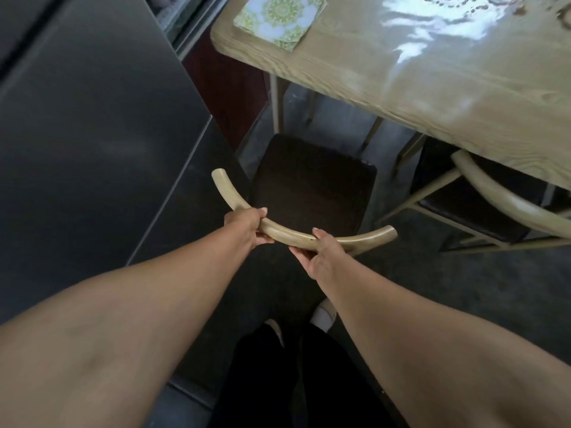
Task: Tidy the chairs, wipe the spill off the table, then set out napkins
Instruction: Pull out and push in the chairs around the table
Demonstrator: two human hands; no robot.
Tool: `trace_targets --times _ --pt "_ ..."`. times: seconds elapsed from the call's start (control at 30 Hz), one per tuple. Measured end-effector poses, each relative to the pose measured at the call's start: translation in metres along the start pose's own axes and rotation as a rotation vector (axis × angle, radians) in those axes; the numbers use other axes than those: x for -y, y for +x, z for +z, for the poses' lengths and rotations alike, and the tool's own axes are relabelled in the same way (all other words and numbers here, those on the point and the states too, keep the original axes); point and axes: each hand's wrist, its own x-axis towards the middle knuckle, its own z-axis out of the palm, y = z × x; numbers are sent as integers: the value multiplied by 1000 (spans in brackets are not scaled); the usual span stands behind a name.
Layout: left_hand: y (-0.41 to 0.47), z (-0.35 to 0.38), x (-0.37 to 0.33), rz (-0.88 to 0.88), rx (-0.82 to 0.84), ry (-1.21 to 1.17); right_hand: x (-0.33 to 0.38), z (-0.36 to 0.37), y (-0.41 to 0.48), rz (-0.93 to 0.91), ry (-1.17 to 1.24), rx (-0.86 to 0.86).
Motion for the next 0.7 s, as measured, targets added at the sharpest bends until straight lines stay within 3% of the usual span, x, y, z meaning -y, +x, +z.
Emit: trace_targets --times 0.7 --pt "72 122 -149 57 199 44 145 108 53 -162 136 57"
